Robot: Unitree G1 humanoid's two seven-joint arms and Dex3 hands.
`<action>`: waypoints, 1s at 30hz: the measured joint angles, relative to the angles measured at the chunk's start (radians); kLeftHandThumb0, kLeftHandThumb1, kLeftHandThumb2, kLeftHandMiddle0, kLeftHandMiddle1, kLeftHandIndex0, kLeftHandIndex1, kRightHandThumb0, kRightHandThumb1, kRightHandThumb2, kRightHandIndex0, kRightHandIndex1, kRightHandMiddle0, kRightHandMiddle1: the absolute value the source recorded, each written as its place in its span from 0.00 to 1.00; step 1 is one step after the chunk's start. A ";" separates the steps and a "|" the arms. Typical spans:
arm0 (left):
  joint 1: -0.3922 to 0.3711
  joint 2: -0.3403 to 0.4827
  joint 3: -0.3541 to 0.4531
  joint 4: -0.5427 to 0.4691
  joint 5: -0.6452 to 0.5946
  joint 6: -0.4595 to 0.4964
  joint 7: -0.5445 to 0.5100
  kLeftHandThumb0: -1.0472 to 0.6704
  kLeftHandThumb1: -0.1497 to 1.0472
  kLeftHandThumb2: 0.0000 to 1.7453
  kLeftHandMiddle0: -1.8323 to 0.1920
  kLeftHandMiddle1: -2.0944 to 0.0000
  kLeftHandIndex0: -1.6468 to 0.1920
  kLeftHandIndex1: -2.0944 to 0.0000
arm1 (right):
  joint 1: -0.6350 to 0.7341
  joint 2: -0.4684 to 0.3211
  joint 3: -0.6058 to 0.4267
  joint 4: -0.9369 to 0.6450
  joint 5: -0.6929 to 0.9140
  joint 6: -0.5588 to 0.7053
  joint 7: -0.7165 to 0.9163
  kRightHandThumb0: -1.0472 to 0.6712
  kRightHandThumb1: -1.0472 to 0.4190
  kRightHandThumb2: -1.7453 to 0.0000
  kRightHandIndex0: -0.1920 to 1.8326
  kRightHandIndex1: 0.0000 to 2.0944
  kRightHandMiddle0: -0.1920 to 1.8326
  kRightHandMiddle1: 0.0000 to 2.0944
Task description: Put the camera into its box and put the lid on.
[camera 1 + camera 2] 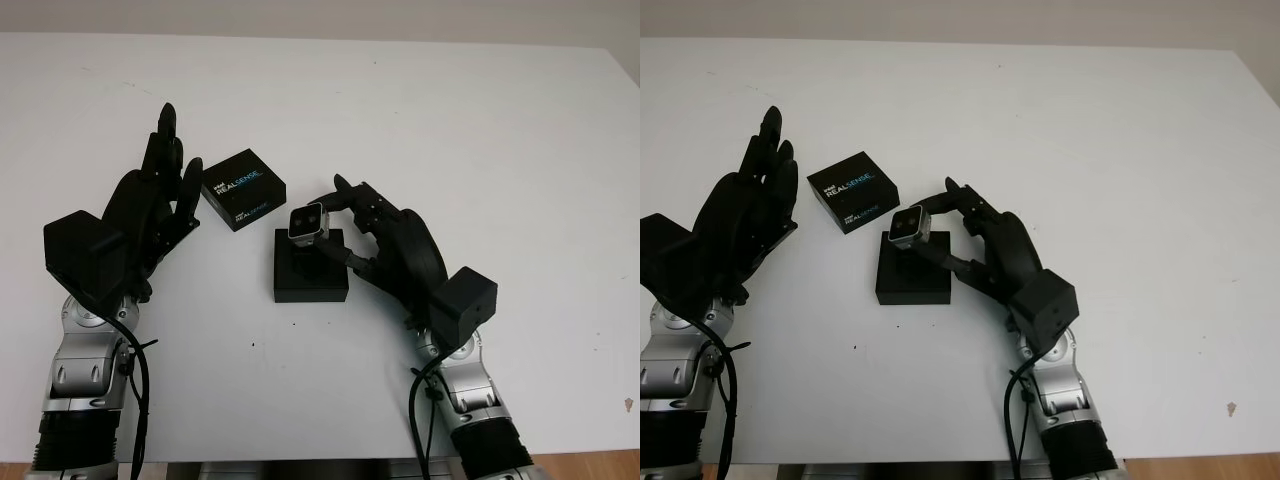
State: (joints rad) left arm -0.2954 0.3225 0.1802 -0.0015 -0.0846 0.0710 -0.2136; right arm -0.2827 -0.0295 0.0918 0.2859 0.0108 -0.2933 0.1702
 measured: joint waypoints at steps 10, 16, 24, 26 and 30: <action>0.000 0.016 0.001 0.000 -0.004 0.007 -0.008 0.16 1.00 0.37 1.00 1.00 1.00 1.00 | -0.009 0.013 0.001 0.033 -0.020 -0.022 -0.011 0.30 0.00 0.91 0.18 0.02 0.31 0.84; 0.000 0.017 0.001 0.000 -0.010 0.010 -0.012 0.18 1.00 0.38 1.00 1.00 1.00 1.00 | -0.016 0.007 0.001 0.045 -0.035 -0.030 -0.010 0.29 0.00 0.91 0.17 0.02 0.31 0.85; 0.000 0.019 0.001 -0.001 -0.010 0.011 -0.013 0.18 1.00 0.38 1.00 1.00 1.00 1.00 | -0.018 -0.020 0.000 0.048 -0.043 -0.037 0.021 0.32 0.00 0.92 0.18 0.03 0.29 0.84; 0.000 0.019 0.001 -0.001 -0.011 0.011 -0.015 0.18 1.00 0.38 1.00 1.00 1.00 1.00 | -0.015 -0.032 0.000 0.042 -0.042 -0.035 0.035 0.32 0.00 0.93 0.18 0.03 0.29 0.83; 0.000 0.021 0.001 -0.001 -0.011 0.011 -0.016 0.18 1.00 0.38 1.00 1.00 1.00 1.00 | -0.001 -0.053 -0.002 0.021 -0.041 -0.021 0.051 0.31 0.00 0.94 0.19 0.03 0.30 0.83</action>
State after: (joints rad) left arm -0.2953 0.3432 0.1809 -0.0024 -0.0952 0.0820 -0.2297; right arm -0.2839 -0.0827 0.0902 0.3065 -0.0300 -0.3141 0.2215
